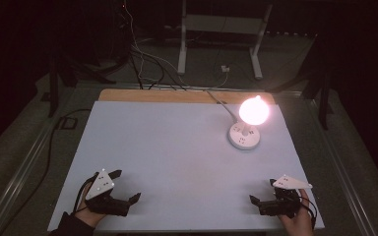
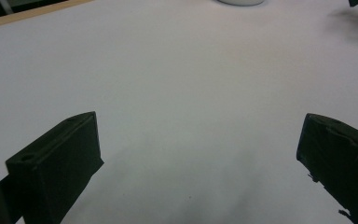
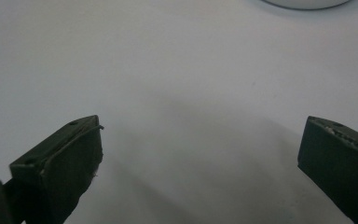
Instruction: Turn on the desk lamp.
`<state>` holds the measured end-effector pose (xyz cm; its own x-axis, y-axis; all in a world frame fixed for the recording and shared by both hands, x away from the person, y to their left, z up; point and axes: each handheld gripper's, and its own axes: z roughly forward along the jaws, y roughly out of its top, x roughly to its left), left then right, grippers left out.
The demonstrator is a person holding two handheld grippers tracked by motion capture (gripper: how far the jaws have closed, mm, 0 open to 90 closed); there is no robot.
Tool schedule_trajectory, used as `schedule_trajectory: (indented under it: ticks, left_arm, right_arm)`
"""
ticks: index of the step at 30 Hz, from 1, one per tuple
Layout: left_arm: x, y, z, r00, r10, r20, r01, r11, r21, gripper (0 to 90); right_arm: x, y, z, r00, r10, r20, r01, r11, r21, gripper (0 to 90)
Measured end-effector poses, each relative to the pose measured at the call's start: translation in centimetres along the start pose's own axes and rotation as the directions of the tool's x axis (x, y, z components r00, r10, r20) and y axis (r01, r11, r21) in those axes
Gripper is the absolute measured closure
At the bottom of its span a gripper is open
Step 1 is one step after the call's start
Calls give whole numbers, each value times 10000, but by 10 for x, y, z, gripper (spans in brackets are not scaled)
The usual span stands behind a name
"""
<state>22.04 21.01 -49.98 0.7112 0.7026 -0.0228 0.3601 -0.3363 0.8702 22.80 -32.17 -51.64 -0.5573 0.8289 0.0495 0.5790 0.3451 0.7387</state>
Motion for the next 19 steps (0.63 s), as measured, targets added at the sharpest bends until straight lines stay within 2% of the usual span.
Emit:
schedule_trajectory:
  ticks: [10, 19]
  left_arm:
    - [0, 0, 1, 10000, 24, -12, -24, 10000, 58, 3]
    - [0, 0, 1, 10000, 9, -11, -9, 10000, 72, 3]
  right_arm:
    - [0, 3, 5, 9997, -254, -51, 254, 9997, -18, 0]
    - [1, 3, 6, 9997, -215, -144, 215, 9998, -11, 0]
